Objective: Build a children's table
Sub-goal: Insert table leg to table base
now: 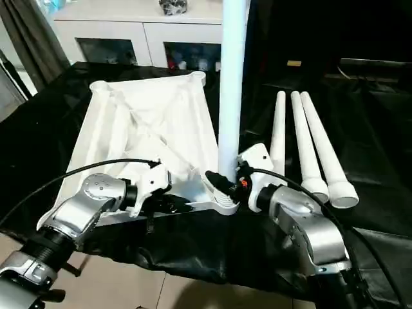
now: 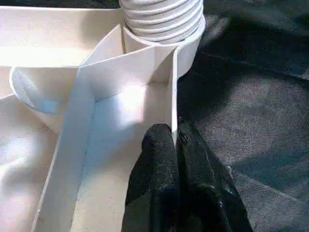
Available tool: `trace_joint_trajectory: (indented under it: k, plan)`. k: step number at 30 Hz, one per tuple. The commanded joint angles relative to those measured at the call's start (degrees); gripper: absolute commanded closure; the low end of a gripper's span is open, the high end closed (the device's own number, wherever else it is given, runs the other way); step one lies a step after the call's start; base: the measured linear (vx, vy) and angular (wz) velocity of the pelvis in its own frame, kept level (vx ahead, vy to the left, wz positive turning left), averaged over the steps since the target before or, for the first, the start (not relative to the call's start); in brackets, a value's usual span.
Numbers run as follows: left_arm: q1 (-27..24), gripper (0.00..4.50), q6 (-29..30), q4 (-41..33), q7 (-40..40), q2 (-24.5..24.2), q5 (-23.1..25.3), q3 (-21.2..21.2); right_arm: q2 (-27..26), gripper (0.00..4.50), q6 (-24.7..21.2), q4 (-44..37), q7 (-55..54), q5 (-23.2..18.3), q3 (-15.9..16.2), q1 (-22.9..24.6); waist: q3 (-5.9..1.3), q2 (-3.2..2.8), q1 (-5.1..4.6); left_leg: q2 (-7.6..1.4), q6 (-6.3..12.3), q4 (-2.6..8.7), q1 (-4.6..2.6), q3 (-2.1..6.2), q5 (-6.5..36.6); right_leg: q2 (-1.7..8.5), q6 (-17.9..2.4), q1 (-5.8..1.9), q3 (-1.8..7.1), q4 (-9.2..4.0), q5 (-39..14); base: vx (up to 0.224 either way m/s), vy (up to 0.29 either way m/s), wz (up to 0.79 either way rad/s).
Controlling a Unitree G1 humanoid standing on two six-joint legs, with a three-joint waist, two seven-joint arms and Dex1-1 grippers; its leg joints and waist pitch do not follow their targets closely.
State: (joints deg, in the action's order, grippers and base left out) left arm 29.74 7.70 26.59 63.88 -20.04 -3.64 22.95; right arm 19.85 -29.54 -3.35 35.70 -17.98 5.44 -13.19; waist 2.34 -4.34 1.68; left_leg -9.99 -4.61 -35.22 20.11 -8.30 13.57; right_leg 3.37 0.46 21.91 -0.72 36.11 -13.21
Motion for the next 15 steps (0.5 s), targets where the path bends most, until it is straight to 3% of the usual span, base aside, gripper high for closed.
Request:
trace_joint_trajectory:
  k: [1, 3, 5, 8, 9, 10, 12, 15]
  plan:
    - [0.11, 4.5, 0.54, -0.94, 1.56, -0.4, -0.25, -0.43, -0.82, 2.58, -1.23, 2.39, 0.36, -0.4, 0.98, 0.26, -3.01, 1.05, 0.29, -1.96, 2.67, 4.19, 0.56, 0.12, 1.75, 3.78, -15.57, -3.32, 2.05, -3.92, 3.17, 0.0, 0.0, 0.0]
    - [0.12, 4.5, 0.62, -0.97, 1.37, -0.3, -0.18, -0.51, -1.36, 2.58, -1.23, 2.51, 0.33, -1.26, 0.08, 0.63, -2.99, 1.05, 0.27, -2.0, 2.63, 4.25, 0.57, 0.17, 1.85, 3.81, -15.61, -3.31, 2.03, -3.92, 2.88, 0.0, 0.0, 0.0]
    - [-0.09, 4.5, 0.56, -0.99, 0.65, -0.19, 0.01, -0.68, -2.89, 2.58, -0.55, 3.16, 0.02, -3.79, -3.06, 2.55, -2.98, 0.91, 0.33, -2.07, 2.62, 4.28, 0.47, 0.13, 2.34, 3.88, -15.71, -3.18, 2.07, -4.04, 2.42, 0.0, 0.0, 0.0]
    - [-0.25, 4.5, 0.42, -0.97, 0.4, -0.23, 0.04, -0.79, -3.55, 2.58, 0.62, 3.71, -0.18, -4.46, -4.16, 3.83, -3.07, 0.82, 0.43, -2.1, 2.66, 4.31, 0.5, 0.15, 1.77, 3.83, -15.85, -3.23, 1.98, -3.92, 3.99, 0.0, 0.0, 0.0]
    - [-0.3, 4.5, 0.36, -0.93, 0.27, -0.24, 0.06, -0.85, -3.94, 2.59, 1.26, 4.18, -0.5, -4.61, -4.67, 4.55, -3.09, 0.44, 0.46, -2.11, 2.59, 4.31, 0.47, 0.24, 1.64, 3.84, -15.91, -3.23, 1.94, -3.82, 4.29, 0.0, 0.0, 0.0]
    - [-0.31, 4.5, 0.3, -0.89, 0.16, -0.22, 0.1, -0.89, -4.28, 2.59, 1.88, 4.62, -0.67, -4.78, -5.1, 5.24, -3.05, 0.69, 0.45, -2.07, 2.6, 4.27, 0.47, 0.11, 1.94, 3.83, -15.88, -3.22, 1.97, -3.97, 4.41, 0.0, 0.0, 0.0]
    - [-0.23, 4.5, 0.2, -0.7, -0.15, -0.07, 0.16, -1.02, -5.21, 2.59, 3.45, 5.86, -0.93, -4.94, -5.83, 6.71, -3.06, 0.3, 0.52, -2.12, 2.6, 4.3, 0.4, 0.08, 2.45, 3.94, -15.95, -3.09, 1.97, -4.06, 4.56, 0.0, 0.0, 0.0]
    - [0.08, 4.5, 0.08, -0.32, -0.42, 0.16, 0.27, -1.16, -6.31, 2.59, 5.55, 7.49, -0.95, -4.7, -6.14, 8.16, -3.09, 0.33, 0.5, -2.14, 2.44, 4.46, 0.42, 0.22, 2.64, 3.88, -16.05, -3.25, 1.85, -4.01, 4.67, 0.0, 0.0, 0.0]
